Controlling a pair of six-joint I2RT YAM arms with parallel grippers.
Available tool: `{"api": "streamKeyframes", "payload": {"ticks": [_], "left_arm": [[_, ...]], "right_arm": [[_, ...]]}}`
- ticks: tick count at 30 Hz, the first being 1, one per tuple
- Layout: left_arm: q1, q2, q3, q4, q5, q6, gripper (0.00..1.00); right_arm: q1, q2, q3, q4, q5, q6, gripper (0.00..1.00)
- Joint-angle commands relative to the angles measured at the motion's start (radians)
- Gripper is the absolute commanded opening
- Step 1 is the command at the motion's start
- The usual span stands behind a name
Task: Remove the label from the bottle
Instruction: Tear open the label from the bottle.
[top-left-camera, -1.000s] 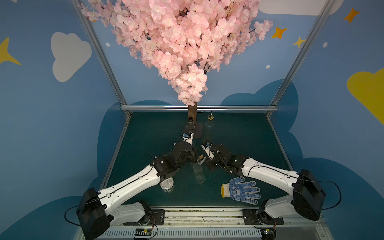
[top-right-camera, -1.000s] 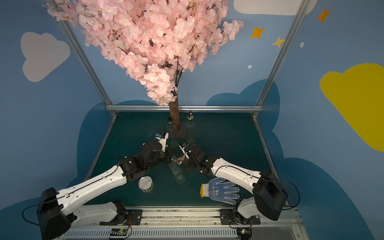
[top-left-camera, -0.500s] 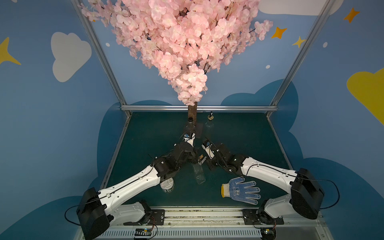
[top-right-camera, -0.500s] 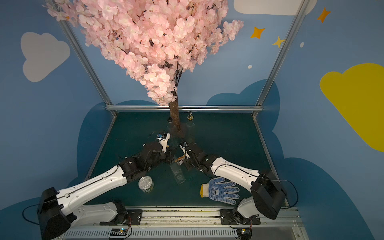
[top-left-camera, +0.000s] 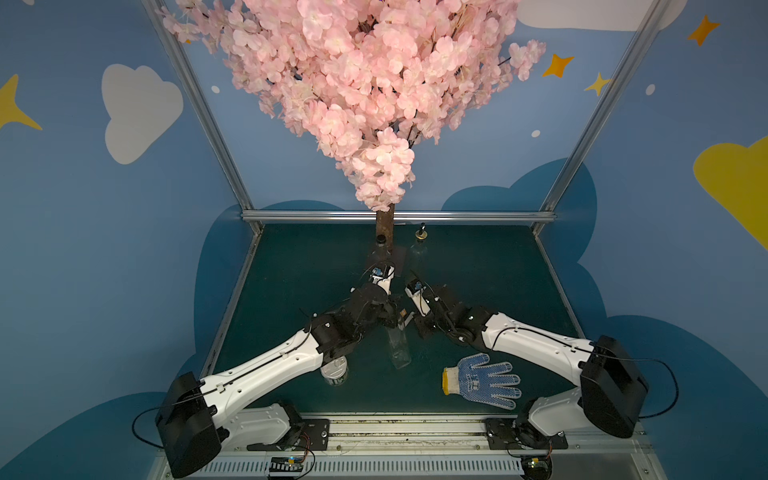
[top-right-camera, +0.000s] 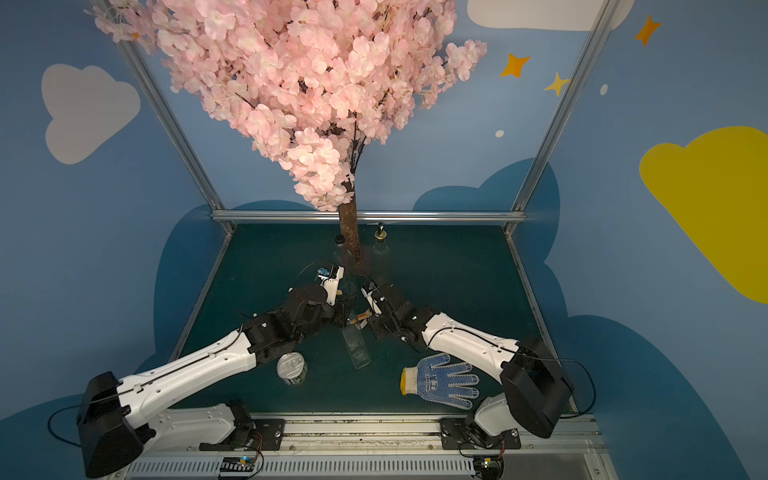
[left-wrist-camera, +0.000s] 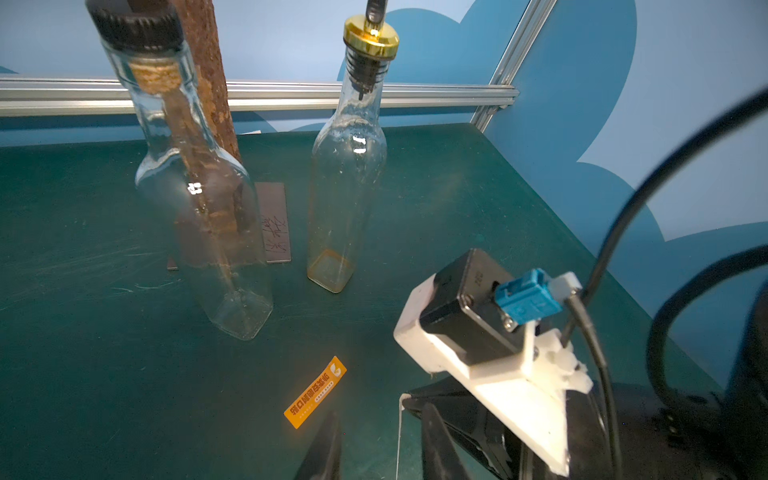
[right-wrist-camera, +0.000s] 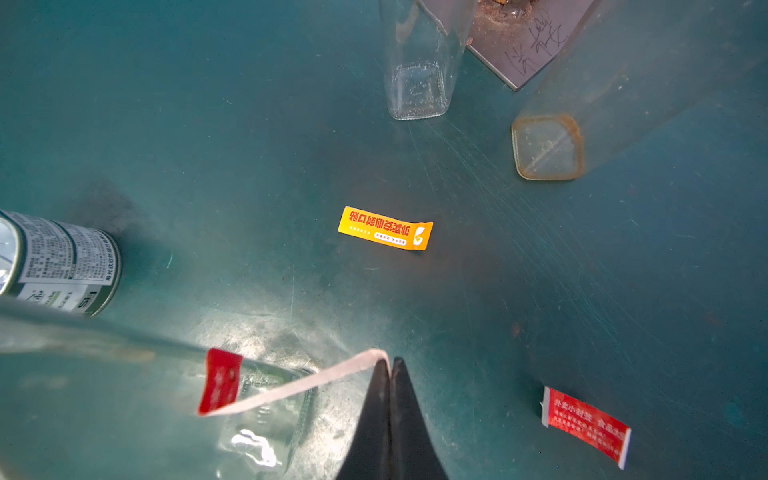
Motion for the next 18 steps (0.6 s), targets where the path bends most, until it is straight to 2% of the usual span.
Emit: {"api": "streamKeyframes", "payload": {"ticks": [1,18], "left_arm": [[-0.010,0.009,0.019,0.000,0.017,0.012,0.02],[-0.025,0.016,0.018,0.010,0.023,0.024,0.02]], "right_arm": [[-0.014,0.015,0.012,0.009,0.018,0.007,0.00],[-0.021,0.023,0.011,0.021,0.018,0.010,0.00]]}}
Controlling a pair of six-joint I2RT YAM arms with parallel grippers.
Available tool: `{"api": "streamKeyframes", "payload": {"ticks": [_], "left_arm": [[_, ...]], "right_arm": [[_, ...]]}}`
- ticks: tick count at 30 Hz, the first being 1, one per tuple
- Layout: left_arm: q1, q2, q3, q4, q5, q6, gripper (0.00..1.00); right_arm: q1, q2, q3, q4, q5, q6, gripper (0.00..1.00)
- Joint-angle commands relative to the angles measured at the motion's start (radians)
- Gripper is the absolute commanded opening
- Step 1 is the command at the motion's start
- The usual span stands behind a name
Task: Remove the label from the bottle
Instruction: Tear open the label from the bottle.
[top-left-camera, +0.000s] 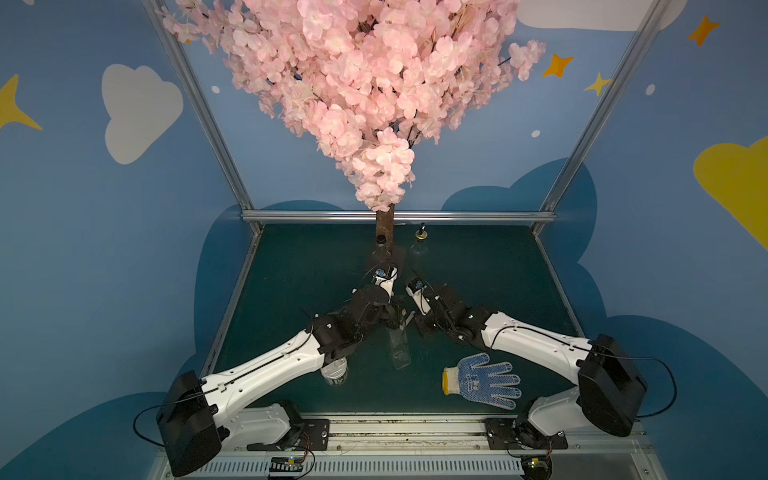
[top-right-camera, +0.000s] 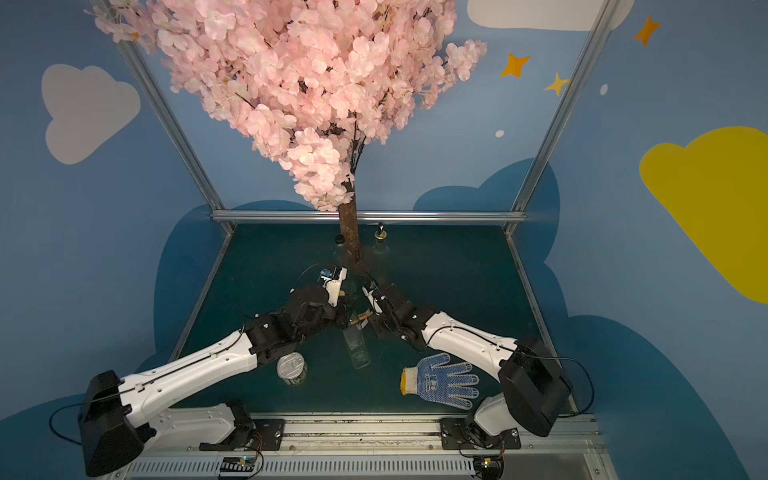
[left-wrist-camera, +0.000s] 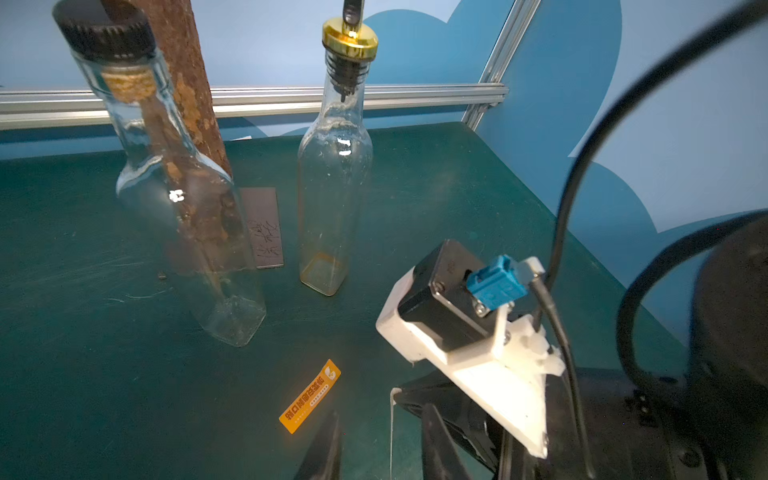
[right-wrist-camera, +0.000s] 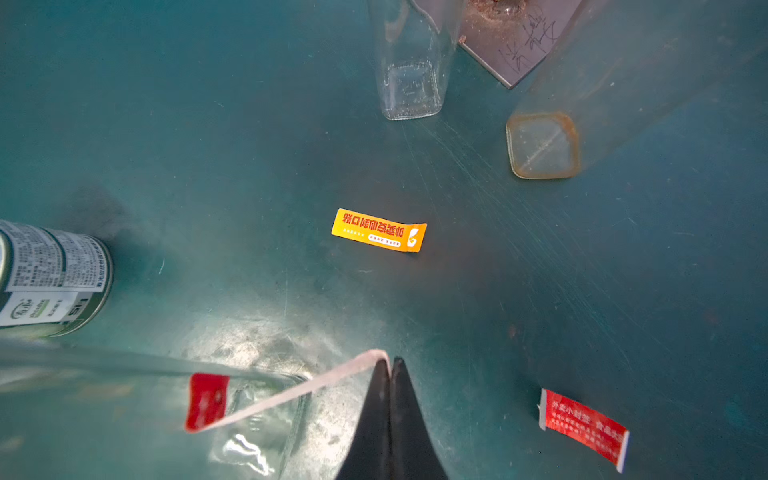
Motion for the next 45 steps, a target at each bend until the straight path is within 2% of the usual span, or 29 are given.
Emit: {"api": "streamKeyframes", "payload": {"ticks": [1,45], "left_arm": [[-0.011,0.011,0.018,-0.004,0.021,0.004,0.02],[-0.033,0.023,0.020,0.018,0.043,0.018,0.02]], "right_arm": [[-0.009,0.015,0.013,0.014,0.020,0.006,0.00],[-0.029,0.038,0.020,0.027,0.017,0.009,0.00]]}}
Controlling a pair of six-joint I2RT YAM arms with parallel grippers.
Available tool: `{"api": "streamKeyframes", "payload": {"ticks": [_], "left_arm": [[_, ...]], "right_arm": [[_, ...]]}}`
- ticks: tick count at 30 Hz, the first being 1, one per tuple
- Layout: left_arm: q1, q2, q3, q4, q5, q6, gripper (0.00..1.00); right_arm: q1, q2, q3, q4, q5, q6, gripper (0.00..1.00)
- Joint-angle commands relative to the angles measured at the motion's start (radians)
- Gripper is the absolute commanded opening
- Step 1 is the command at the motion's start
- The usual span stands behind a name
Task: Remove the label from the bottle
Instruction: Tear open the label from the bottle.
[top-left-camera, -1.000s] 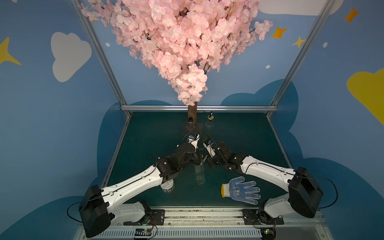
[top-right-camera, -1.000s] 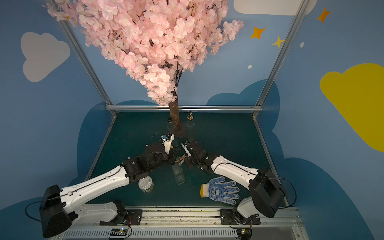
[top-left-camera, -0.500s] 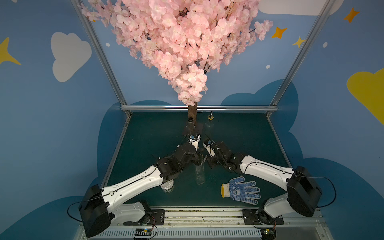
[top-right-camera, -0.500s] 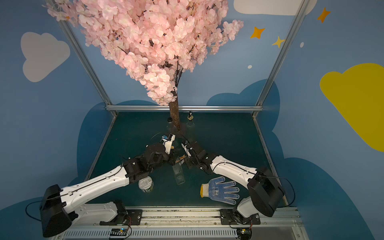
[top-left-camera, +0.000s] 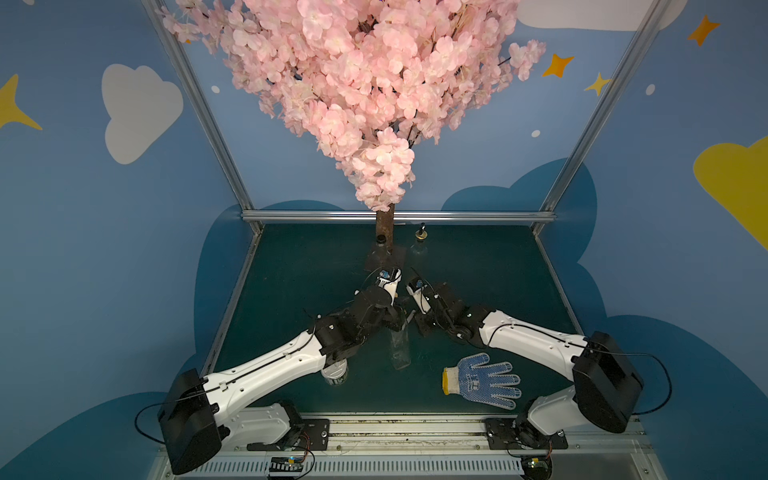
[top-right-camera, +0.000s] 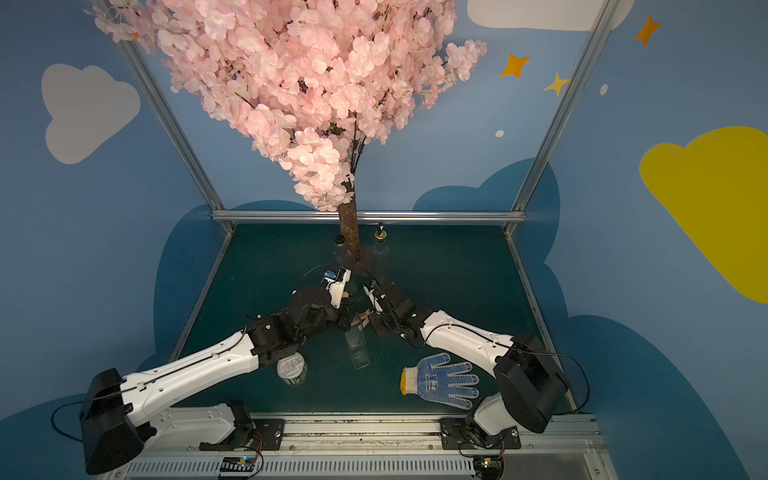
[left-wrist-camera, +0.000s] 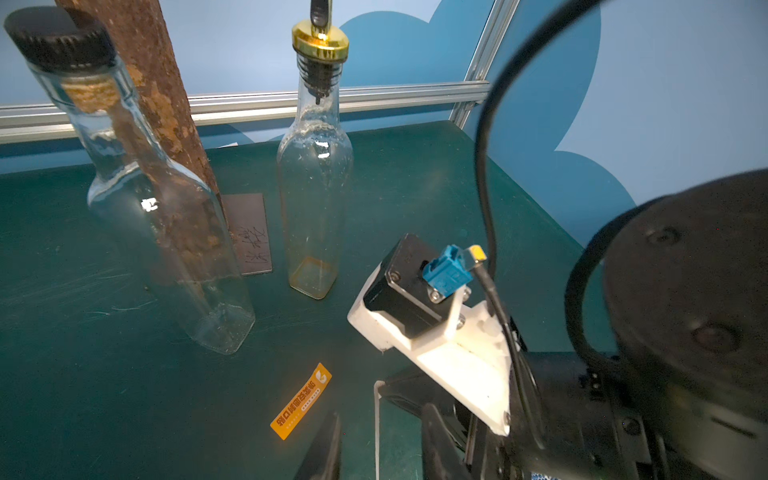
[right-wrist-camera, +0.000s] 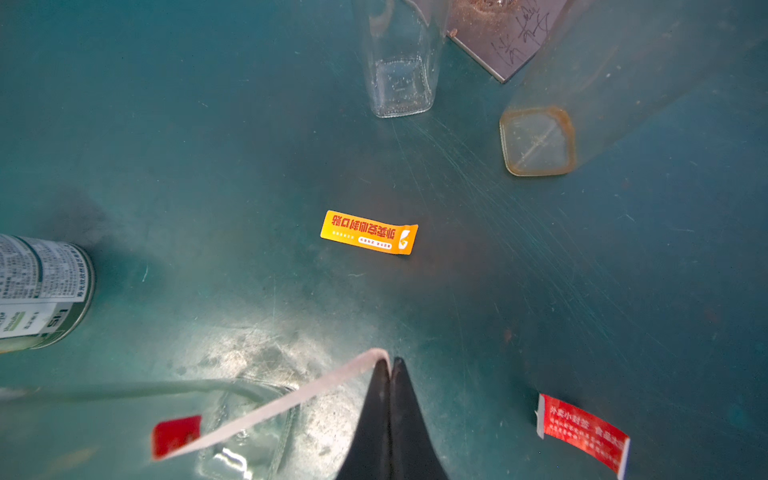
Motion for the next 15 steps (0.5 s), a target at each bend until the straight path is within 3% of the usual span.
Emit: {"api": "streamKeyframes", "payload": {"ticks": [1,15], "left_arm": [[-0.013,0.015,0.021,0.000,0.040,-0.006,0.02],[-0.016,0.020,0.027,0.005,0.049,0.000,0.02]], "right_arm": [[-0.014,0.013,0.020,0.013,0.016,0.006,0.00],[-0.020,0.023,0.023,0.015,0.015,0.008,0.00]]}}
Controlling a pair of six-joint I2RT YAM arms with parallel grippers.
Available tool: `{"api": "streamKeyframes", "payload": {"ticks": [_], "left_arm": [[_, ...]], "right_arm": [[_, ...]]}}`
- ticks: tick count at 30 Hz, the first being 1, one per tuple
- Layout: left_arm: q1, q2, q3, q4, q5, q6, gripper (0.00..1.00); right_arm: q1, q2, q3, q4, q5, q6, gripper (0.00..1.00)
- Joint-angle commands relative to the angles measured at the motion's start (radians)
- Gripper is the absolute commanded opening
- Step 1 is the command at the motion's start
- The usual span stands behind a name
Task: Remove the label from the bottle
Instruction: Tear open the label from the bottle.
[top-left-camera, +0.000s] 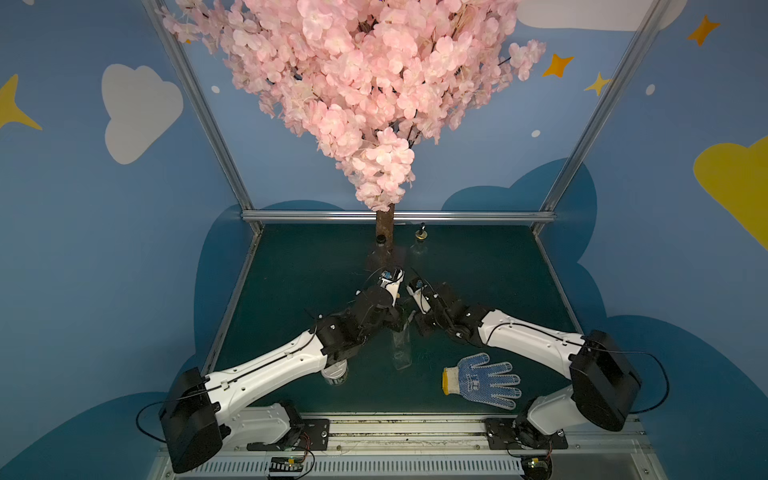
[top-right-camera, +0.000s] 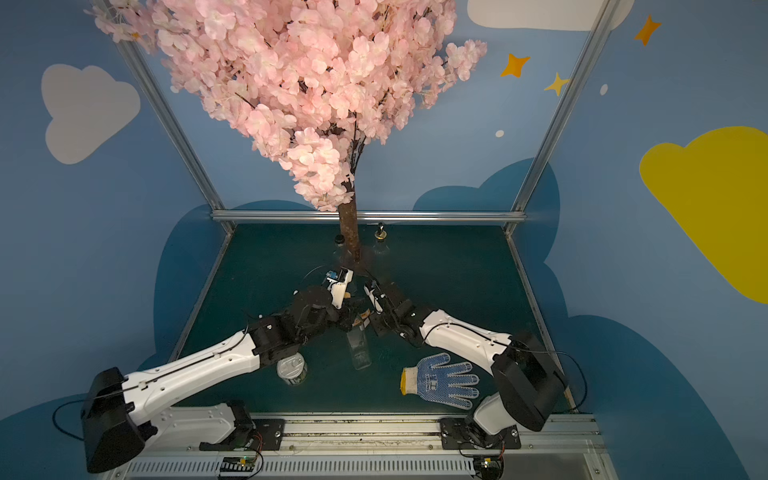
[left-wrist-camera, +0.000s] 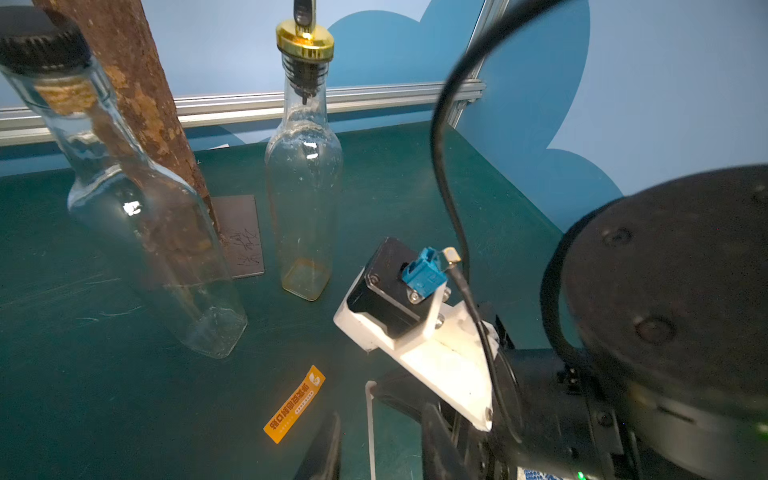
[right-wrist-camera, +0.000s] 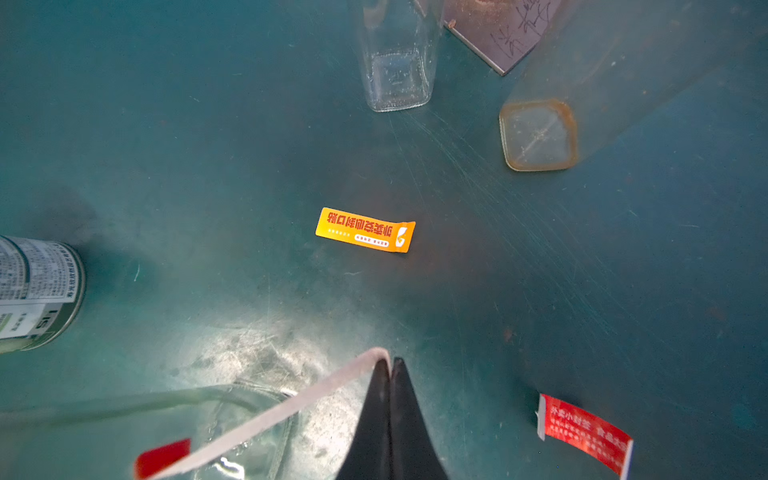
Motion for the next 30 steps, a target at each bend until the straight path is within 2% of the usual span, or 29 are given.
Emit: {"api": "streamKeyframes", "payload": {"ticks": [1,30], "left_arm": [[-0.011,0.010,0.024,-0.006,0.039,-0.006,0.03],[-0.023,0.004,0.021,-0.004,0.039,0.000,0.02]], "right_arm": [[-0.014,0.013,0.023,0.014,0.019,0.008,0.00],[-0.031,0.032,0.026,0.025,0.023,0.011,0.00]]}}
